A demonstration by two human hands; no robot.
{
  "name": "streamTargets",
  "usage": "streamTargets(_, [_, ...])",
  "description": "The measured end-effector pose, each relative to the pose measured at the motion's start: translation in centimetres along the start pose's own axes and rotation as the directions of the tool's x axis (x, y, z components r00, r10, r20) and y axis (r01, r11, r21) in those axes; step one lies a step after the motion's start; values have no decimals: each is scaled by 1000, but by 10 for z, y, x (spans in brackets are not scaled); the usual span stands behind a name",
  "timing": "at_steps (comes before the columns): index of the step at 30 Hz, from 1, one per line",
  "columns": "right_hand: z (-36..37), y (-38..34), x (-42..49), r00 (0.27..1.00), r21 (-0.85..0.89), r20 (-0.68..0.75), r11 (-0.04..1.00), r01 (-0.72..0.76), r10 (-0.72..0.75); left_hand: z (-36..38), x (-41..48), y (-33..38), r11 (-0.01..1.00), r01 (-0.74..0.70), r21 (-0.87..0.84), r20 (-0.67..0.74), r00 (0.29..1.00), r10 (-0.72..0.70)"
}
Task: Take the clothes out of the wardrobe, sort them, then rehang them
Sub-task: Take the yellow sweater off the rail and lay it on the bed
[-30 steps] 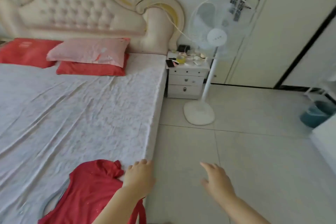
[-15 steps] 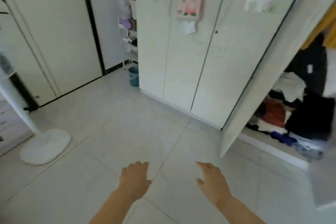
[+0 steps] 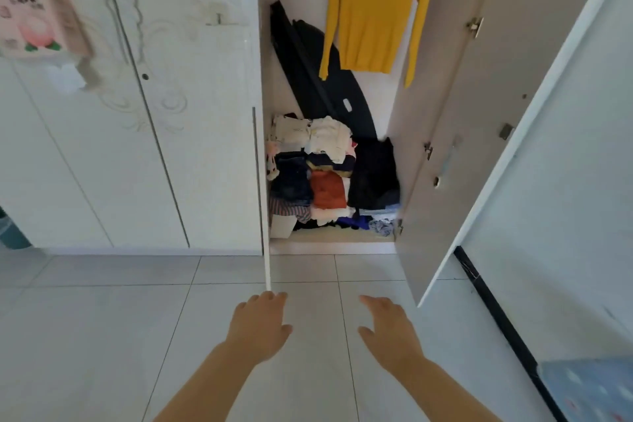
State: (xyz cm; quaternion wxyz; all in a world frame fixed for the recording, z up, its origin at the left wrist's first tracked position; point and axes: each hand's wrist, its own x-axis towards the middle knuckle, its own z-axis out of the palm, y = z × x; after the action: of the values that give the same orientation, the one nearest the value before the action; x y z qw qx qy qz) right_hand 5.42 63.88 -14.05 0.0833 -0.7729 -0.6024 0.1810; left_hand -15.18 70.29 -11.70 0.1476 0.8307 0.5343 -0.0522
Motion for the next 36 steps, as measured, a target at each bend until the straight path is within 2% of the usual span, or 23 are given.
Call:
streamTargets(10, [-86, 74, 122, 986, 80, -164, 997, -10, 24, -52, 162, 88, 992, -122, 17, -63, 990, 123])
streamTargets(15, [-129, 92, 219, 972, 49, -234, 999, 11, 0, -86, 267, 113, 984, -173, 32, -157, 972, 176])
streamTargets(19, [-170, 100, 302, 960, 102, -280, 995, 12, 17, -126, 352, 125, 983, -182, 12, -220, 959, 180])
streamTargets(31, [-310, 119, 534, 871, 85, -468, 974, 210, -147, -256, 574, 170, 976, -217, 8, -399, 894, 202])
streamTargets(36, [-368, 126, 635, 842, 129, -497, 942, 310, -209, -314, 661, 191, 985, -172, -10, -490, 859, 145])
